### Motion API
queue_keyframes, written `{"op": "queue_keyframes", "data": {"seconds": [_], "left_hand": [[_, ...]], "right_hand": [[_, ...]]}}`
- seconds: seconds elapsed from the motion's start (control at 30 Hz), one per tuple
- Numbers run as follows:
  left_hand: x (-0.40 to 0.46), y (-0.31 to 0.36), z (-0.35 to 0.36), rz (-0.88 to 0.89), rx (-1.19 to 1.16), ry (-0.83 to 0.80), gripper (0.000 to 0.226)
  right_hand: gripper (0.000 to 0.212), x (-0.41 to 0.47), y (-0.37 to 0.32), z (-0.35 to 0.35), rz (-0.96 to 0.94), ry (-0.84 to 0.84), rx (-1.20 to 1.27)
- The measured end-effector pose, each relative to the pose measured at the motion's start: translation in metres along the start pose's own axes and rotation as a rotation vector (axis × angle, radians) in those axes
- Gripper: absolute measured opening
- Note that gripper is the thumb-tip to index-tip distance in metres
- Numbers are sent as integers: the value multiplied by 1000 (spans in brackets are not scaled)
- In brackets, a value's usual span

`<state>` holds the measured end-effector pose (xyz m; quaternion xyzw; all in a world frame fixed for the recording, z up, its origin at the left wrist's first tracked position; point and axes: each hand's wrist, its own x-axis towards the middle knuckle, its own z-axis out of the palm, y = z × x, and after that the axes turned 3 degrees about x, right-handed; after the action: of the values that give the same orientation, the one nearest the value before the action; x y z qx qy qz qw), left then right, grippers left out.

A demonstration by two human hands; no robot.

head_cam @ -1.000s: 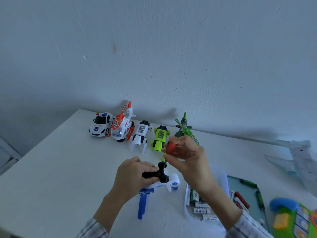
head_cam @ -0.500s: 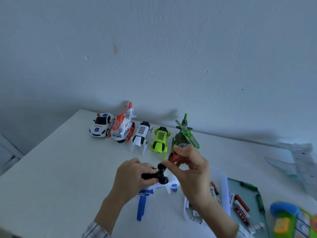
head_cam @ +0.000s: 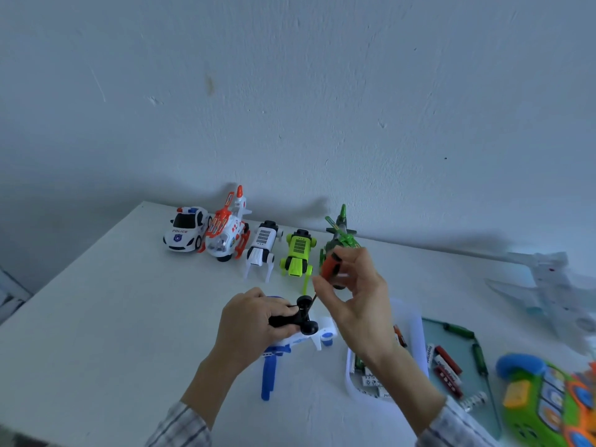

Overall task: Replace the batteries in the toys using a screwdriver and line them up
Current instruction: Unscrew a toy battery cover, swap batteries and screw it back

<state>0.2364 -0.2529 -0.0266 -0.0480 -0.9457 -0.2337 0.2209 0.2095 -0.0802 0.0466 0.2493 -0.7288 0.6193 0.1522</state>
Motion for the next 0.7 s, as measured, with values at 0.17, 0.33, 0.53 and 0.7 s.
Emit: {"op": "queue_keyframes", "data": {"seconds": [0.17, 0.33, 0.53, 0.7], "left_hand": [[1, -2, 0, 37, 0, 18, 37], [2, -1, -1, 76, 41, 38, 35], [-6, -2, 0, 100, 28, 51, 31], [-9, -1, 1, 118, 66, 42, 30]], "right_hand": [[43, -3, -1, 5, -35, -19, 16], [39, -3, 0, 15, -180, 62, -69], [31, 1, -3, 13, -106, 104, -104], [39, -10, -7, 14, -52, 132, -77]]}}
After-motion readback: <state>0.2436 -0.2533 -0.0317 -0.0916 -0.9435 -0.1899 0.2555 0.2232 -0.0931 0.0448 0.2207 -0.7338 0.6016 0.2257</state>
